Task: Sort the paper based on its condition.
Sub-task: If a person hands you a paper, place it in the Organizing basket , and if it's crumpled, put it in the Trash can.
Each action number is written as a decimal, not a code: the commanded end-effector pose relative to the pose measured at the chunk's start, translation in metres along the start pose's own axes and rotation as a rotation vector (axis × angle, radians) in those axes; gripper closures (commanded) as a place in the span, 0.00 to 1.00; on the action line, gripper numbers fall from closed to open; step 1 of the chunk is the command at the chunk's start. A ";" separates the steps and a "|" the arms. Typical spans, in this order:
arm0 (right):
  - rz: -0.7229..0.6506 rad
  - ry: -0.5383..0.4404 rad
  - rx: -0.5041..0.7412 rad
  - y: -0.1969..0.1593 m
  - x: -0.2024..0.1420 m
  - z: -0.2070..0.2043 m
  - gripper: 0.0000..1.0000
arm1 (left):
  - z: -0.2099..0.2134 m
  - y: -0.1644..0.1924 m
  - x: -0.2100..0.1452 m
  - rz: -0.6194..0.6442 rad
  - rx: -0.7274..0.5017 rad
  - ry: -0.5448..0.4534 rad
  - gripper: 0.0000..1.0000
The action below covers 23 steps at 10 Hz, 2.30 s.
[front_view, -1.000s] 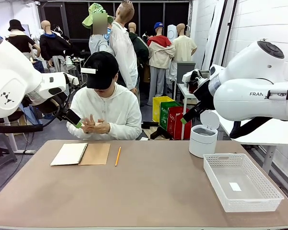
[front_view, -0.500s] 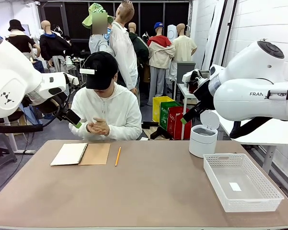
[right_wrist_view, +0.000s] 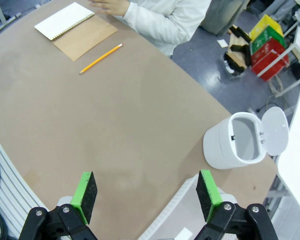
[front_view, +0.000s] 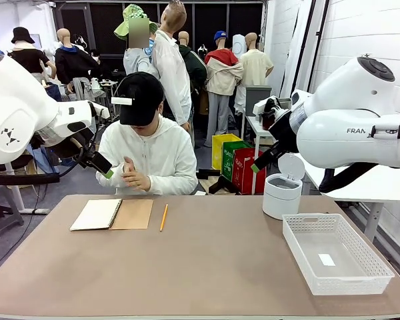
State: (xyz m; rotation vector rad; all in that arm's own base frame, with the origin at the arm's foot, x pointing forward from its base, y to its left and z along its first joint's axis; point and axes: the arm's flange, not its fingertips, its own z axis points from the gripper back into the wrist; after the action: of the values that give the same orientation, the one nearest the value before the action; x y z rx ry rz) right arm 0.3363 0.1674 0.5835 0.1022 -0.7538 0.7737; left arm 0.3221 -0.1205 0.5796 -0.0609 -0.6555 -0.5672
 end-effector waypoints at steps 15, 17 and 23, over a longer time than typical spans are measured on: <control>-0.002 -0.001 0.004 0.000 0.000 -0.001 0.00 | -0.001 0.000 0.000 0.003 -0.001 -0.002 0.00; -0.002 -0.001 0.004 0.000 0.000 -0.001 0.00 | -0.001 0.000 0.000 0.003 -0.001 -0.002 0.00; -0.002 -0.001 0.004 0.000 0.000 -0.001 0.00 | -0.001 0.000 0.000 0.003 -0.001 -0.002 0.00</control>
State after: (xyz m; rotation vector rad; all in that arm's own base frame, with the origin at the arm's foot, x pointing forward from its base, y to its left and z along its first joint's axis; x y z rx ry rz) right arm 0.3363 0.1674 0.5835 0.1022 -0.7538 0.7737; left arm 0.3221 -0.1205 0.5796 -0.0609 -0.6555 -0.5672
